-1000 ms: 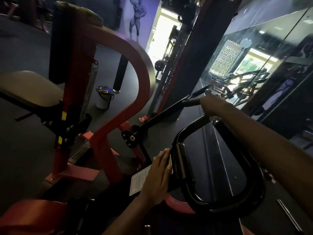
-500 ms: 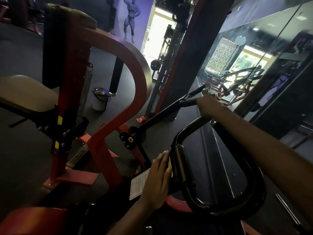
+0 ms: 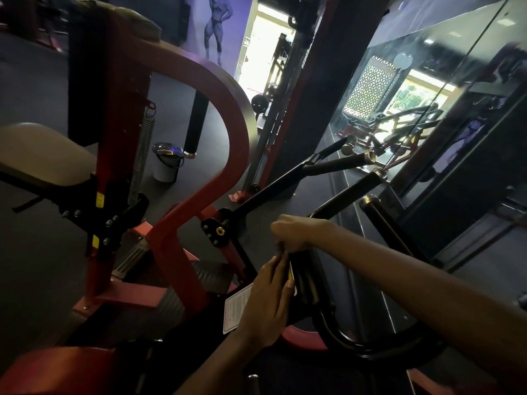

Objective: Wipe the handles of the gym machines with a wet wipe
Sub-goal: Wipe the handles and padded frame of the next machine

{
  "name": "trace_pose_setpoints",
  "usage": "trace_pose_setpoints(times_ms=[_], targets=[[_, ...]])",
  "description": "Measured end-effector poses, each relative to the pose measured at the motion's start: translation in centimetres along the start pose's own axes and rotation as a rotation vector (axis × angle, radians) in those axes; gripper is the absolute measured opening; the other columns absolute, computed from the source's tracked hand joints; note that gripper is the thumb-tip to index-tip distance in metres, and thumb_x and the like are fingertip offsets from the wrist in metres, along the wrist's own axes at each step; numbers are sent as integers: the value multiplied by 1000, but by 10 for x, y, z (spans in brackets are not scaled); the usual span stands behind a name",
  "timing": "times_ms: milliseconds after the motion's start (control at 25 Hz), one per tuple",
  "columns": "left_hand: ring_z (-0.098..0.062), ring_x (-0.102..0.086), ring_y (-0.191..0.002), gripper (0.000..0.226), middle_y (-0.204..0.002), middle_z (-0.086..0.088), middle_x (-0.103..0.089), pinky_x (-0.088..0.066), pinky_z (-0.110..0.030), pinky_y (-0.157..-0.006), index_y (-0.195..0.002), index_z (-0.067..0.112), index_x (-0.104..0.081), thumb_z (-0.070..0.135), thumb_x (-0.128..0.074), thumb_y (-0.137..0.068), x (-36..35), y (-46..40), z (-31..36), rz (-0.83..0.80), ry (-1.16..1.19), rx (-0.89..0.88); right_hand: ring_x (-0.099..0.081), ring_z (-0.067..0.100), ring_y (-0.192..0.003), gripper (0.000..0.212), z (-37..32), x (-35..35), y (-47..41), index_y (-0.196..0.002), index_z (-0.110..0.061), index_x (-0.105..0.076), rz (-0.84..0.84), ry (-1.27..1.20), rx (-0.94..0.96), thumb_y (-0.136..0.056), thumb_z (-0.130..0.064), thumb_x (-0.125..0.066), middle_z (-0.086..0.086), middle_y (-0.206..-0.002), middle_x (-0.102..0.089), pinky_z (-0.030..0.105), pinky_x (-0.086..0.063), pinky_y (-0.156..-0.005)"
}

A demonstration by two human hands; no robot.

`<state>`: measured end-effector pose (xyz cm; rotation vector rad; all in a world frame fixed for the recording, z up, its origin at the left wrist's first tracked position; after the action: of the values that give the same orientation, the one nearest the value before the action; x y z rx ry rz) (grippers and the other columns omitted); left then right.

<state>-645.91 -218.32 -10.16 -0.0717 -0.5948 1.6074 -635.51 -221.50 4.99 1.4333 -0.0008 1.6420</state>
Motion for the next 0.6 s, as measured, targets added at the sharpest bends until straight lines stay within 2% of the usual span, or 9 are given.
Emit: trace_pose_setpoints(times_ms=[120, 200, 240, 320, 400, 600], targets=[[1, -23, -139, 58, -151, 15, -21, -26, -20, -113, -151, 31, -16, 55, -18, -98, 3, 0, -1, 0, -9, -44, -49, 7, -76, 20, 10, 7, -9, -105, -4, -62, -31, 24, -89, -90, -17, -61, -1, -88, -54, 19, -43, -65], [0, -26, -138, 58, -149, 17, -22, -24, -15, -111, -151, 29, -17, 53, -20, -99, 7, 0, 0, -7, -8, -62, -44, 6, -68, 19, 22, 14, -16, -106, -3, -60, -8, 53, -160, -90, -14, -60, 1, -87, -52, 17, -39, -56], [0, -26, -137, 58, -148, 18, -22, -23, -14, -110, -152, 29, -17, 52, -21, -99, 8, 0, -1, -15, -11, -64, -45, 9, -74, 21, 30, 17, -19, -109, -2, -59, 12, 59, -198, -90, -12, -59, 5, -94, -54, 18, -41, -60], [2, -25, -137, 58, -148, 19, -21, -22, -13, -110, -152, 27, -16, 51, -22, -100, 11, 0, -1, -29, -16, -73, -51, 16, -92, 25, 54, 21, -18, -115, -1, -57, 61, 78, -295, -90, -6, -56, 11, -113, -56, 24, -46, -78], [2, -25, -138, 57, -148, 21, -21, -22, -13, -111, -152, 27, -16, 50, -23, -100, 12, 1, -3, -32, -12, -81, -55, 24, -108, 27, 85, 23, -11, -117, -1, -57, 71, 94, -403, -90, -3, -54, 13, -122, -54, 30, -47, -89], [-1, -25, -139, 58, -150, 20, -21, -26, -18, -112, -152, 30, -17, 53, -19, -99, 10, 0, -6, -38, -20, -70, -51, 31, -118, 34, 133, 25, 7, -126, -2, -53, 45, 288, -558, -95, -9, -39, 16, -128, -53, 34, -42, -89]])
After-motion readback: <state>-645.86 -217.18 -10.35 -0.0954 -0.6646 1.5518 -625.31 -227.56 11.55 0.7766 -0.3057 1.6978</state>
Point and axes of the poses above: each hand's wrist, its own y-axis away from the middle knuckle, its own x-axis out of the back of the hand, z = x × y, the point moved 1 cm from there along -y, towards the middle knuckle
